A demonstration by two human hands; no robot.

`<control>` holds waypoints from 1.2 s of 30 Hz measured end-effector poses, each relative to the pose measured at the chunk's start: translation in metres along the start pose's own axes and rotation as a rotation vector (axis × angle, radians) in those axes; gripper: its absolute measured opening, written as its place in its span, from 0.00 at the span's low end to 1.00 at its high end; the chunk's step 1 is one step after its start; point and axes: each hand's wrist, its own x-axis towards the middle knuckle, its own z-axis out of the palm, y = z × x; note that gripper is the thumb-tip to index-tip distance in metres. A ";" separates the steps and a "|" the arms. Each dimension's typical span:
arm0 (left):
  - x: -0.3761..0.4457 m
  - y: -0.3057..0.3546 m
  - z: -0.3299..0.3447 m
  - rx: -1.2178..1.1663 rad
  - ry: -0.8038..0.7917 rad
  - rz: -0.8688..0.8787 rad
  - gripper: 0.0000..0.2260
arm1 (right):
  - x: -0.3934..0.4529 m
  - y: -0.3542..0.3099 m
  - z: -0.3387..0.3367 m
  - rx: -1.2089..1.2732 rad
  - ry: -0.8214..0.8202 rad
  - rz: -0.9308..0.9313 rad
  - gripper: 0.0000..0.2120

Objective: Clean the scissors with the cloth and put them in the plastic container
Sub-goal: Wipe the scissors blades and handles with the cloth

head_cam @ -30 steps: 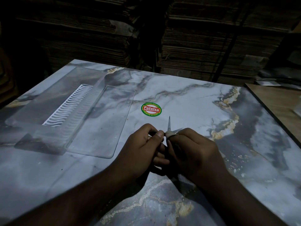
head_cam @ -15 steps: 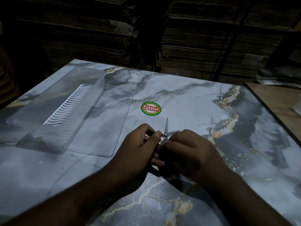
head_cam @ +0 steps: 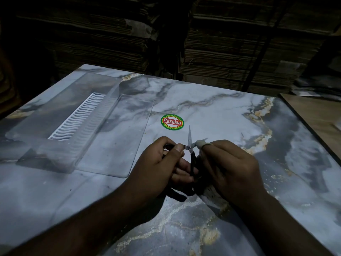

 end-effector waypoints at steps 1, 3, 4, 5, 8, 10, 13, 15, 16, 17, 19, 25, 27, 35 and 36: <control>0.000 0.000 -0.001 0.009 -0.002 0.005 0.10 | -0.001 0.001 0.001 0.019 -0.009 -0.004 0.07; 0.002 0.000 -0.003 0.023 -0.002 0.013 0.10 | -0.001 0.003 0.002 0.056 -0.058 -0.013 0.10; 0.002 0.000 -0.004 0.034 -0.005 0.018 0.10 | 0.000 0.004 0.002 0.056 -0.075 -0.011 0.10; 0.002 0.000 -0.005 0.046 -0.008 0.024 0.10 | 0.001 0.004 0.002 0.048 -0.078 -0.003 0.09; 0.002 0.001 -0.004 0.043 0.005 0.031 0.10 | 0.001 0.004 0.003 0.003 -0.034 0.061 0.07; 0.001 0.002 -0.003 0.044 0.008 0.030 0.09 | 0.001 0.005 0.001 -0.010 -0.006 0.102 0.06; 0.001 0.002 -0.002 0.058 -0.007 0.020 0.10 | 0.001 0.004 0.002 0.018 -0.043 0.039 0.07; -0.001 0.002 -0.001 0.039 -0.004 0.013 0.10 | 0.000 0.002 0.004 0.040 -0.078 -0.008 0.09; -0.002 0.002 -0.001 0.033 -0.008 0.018 0.10 | 0.000 0.001 0.004 0.034 -0.088 -0.010 0.09; -0.003 0.002 -0.001 0.032 -0.012 0.026 0.10 | 0.001 0.002 0.004 0.018 -0.089 0.001 0.09; -0.003 0.002 -0.004 0.040 -0.010 0.043 0.10 | 0.003 0.006 0.002 -0.032 -0.069 0.065 0.07; 0.001 -0.001 -0.006 0.109 -0.020 0.091 0.10 | 0.001 0.011 -0.014 -0.062 0.123 0.252 0.07; 0.003 -0.004 -0.005 0.078 -0.007 0.070 0.10 | 0.005 0.001 -0.016 -0.013 0.166 0.199 0.06; 0.004 -0.009 -0.004 -0.003 0.005 -0.011 0.09 | -0.001 -0.008 0.004 0.006 -0.079 -0.065 0.09; 0.004 -0.009 -0.004 0.018 0.000 -0.005 0.09 | -0.001 -0.007 0.004 0.000 -0.086 -0.067 0.08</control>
